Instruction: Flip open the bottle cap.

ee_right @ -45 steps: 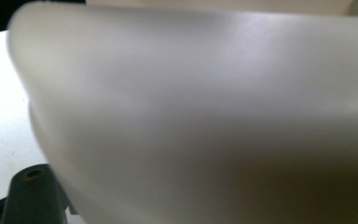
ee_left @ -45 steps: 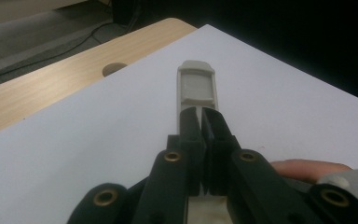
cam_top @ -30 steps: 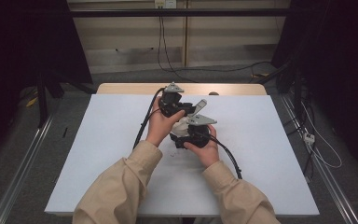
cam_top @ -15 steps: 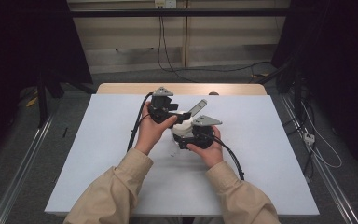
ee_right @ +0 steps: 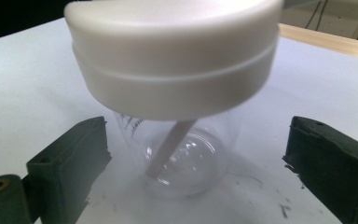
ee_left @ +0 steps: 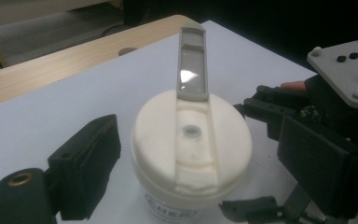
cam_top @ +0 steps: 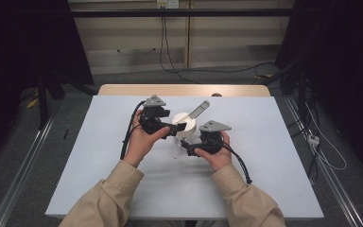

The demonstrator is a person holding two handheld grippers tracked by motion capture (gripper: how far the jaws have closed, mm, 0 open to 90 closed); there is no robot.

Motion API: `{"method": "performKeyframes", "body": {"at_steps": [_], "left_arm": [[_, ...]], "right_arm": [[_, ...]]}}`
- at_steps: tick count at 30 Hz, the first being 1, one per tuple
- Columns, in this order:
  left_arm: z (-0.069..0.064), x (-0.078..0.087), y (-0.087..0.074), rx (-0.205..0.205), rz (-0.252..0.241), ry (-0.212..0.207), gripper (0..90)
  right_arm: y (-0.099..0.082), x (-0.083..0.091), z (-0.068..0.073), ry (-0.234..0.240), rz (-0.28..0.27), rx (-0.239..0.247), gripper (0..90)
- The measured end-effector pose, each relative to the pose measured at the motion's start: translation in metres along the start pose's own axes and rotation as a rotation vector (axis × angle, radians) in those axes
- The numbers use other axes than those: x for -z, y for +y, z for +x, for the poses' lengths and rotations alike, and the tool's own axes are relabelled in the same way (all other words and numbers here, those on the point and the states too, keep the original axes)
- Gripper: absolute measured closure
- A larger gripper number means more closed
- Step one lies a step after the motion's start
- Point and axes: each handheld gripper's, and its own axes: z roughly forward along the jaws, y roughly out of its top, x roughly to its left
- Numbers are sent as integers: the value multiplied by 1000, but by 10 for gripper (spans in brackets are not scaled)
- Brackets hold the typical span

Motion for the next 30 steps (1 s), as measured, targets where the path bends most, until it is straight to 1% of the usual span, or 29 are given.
{"method": "performKeyframes", "body": {"at_steps": [3, 7, 9, 10, 11, 14, 16, 17, 18, 19, 20, 22, 23, 24, 26, 28, 30], "left_arm": [[3, 7, -9, -2, -10, 4, 101], [6, 17, -24, -2, -4, 0, 90], [8, 22, -32, 6, -9, -4, 85], [9, 24, -36, 18, -10, -9, 84], [10, 26, -41, 17, -10, -12, 79], [13, 30, -53, 11, 6, -10, 66], [15, 34, -59, 10, -2, -26, 60], [15, 36, -62, 0, 3, -38, 60], [16, 37, -65, -12, -3, -37, 55], [16, 39, -68, -14, -13, -29, 51], [17, 42, -71, -10, -25, -30, 50], [20, 46, -77, 15, -49, -52, 50], [21, 48, -79, 20, -59, -49, 50], [22, 51, -82, 16, -61, -49, 50], [24, 55, -87, 13, -56, -40, 50], [25, 59, -92, 3, -46, -29, 50], [26, 63, -97, -5, -47, -33, 50]], "right_arm": [[-3, 5, 0, 6, -4, 8, 57], [-7, 14, -3, 6, -9, -8, 57], [-8, 20, -4, 0, -28, -13, 58], [-8, 23, -5, 3, -33, -11, 56], [-9, 26, -6, 1, -34, -8, 56], [-13, 33, -7, 3, -37, -5, 55], [-15, 38, -6, 0, -36, -8, 56], [-16, 41, -7, 2, -40, -3, 56], [-17, 44, -7, 2, -45, -6, 56], [-18, 47, -7, 4, -49, -5, 56], [-19, 50, -7, 2, -54, -6, 56], [-21, 55, -8, 3, -62, -1, 55], [-21, 58, -9, 2, -62, 0, 55], [-22, 61, -9, 0, -66, -2, 55], [-24, 66, -10, 1, -72, -3, 55], [-26, 71, -11, -1, -76, -6, 56], [-29, 74, -12, 3, -77, -4, 56]]}}
